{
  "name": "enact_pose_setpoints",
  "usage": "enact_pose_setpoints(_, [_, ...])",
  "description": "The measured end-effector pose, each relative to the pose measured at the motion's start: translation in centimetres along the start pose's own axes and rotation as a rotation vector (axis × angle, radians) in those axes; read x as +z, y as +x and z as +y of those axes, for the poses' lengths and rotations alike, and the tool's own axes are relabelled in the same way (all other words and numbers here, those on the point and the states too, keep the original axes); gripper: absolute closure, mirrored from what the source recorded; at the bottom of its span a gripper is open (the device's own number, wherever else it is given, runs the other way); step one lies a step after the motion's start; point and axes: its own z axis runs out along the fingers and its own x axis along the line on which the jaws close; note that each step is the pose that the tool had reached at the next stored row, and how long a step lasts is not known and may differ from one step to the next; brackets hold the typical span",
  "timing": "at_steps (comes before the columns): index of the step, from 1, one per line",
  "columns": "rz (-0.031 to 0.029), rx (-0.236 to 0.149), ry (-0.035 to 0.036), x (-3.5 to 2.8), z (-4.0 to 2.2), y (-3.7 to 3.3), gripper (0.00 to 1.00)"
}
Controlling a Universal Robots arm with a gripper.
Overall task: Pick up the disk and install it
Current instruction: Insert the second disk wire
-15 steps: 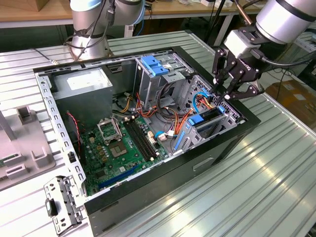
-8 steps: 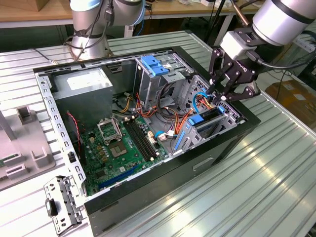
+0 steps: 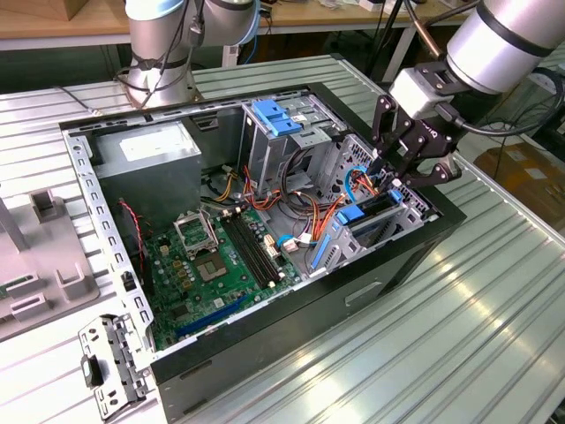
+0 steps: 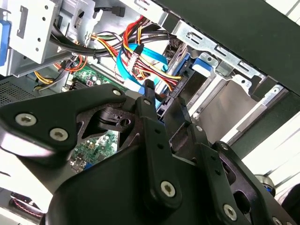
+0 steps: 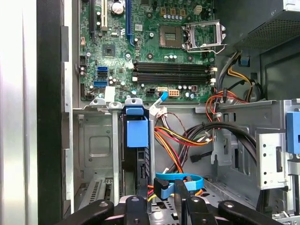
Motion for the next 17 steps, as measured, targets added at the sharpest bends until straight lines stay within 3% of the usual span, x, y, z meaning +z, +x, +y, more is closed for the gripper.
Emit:
enact_pose_setpoints(7, [-0.0002,0.000,0.0000,0.02,0.00,0.01,0.64])
enact_pose_setpoints(10, [-0.0002,0.000,0.0000,0.02,0.00,0.01,0.72])
enact_pose_setpoints(12, [-0.0002,0.000,0.0000,0.02,0.00,0.01,0.84])
enact_pose_setpoints(17, [-0.0002,0.000,0.0000,0.03,0.00,0.01,0.84])
